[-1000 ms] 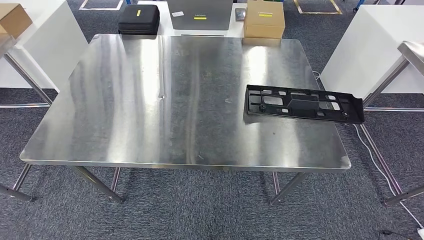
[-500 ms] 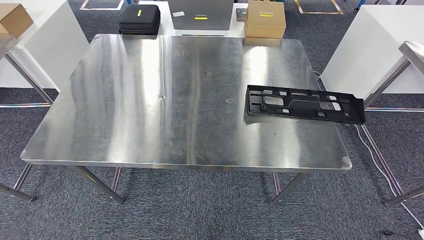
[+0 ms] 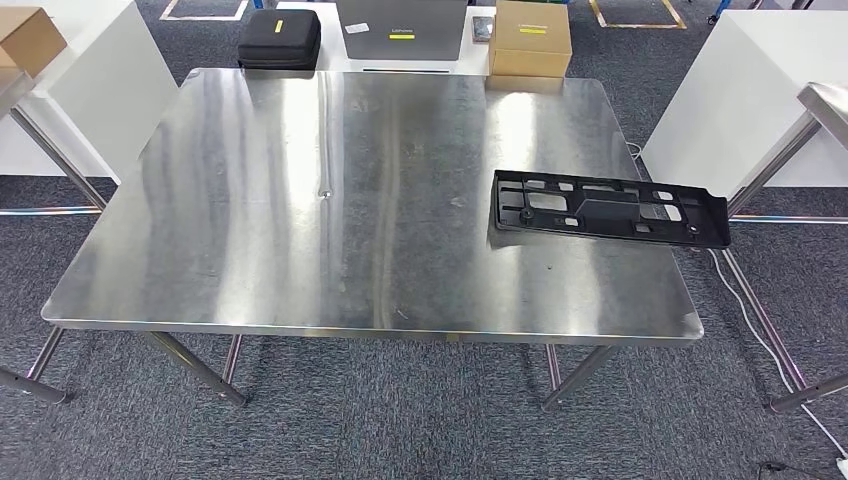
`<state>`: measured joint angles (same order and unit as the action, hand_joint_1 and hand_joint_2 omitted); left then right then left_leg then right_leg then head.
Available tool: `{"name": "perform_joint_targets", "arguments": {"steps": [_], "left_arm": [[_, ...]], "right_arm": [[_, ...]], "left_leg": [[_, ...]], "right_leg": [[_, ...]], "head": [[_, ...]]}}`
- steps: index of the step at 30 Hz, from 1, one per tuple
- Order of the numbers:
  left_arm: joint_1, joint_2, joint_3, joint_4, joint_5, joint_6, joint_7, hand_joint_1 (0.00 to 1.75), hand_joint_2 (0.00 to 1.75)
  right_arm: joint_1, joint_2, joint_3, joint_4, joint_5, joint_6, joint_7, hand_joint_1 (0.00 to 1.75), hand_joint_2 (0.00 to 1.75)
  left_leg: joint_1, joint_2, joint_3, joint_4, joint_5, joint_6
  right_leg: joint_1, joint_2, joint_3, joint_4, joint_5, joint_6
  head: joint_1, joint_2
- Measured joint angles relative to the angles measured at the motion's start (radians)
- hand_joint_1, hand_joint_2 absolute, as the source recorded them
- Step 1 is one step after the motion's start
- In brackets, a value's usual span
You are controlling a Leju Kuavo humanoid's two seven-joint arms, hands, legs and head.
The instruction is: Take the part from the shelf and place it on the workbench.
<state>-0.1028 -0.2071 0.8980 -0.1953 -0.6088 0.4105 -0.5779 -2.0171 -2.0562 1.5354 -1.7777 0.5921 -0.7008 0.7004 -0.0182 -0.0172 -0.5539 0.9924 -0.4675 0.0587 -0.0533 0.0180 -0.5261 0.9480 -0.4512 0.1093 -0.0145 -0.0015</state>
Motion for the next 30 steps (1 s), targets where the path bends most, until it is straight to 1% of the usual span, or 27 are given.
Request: {"name": "perform_joint_targets", "arguments": {"steps": [30], "left_arm": [[0.0, 0.0, 0.0, 0.0, 0.0, 0.0, 0.0, 0.0, 0.0]], "right_arm": [[0.0, 0.0, 0.0, 0.0, 0.0, 0.0, 0.0, 0.0, 1.75]], "left_leg": [[0.0, 0.0, 0.0, 0.0, 0.0, 0.0]], "right_leg": [[0.0, 0.0, 0.0, 0.0, 0.0, 0.0]], "head": [[0.0, 0.0]]}}
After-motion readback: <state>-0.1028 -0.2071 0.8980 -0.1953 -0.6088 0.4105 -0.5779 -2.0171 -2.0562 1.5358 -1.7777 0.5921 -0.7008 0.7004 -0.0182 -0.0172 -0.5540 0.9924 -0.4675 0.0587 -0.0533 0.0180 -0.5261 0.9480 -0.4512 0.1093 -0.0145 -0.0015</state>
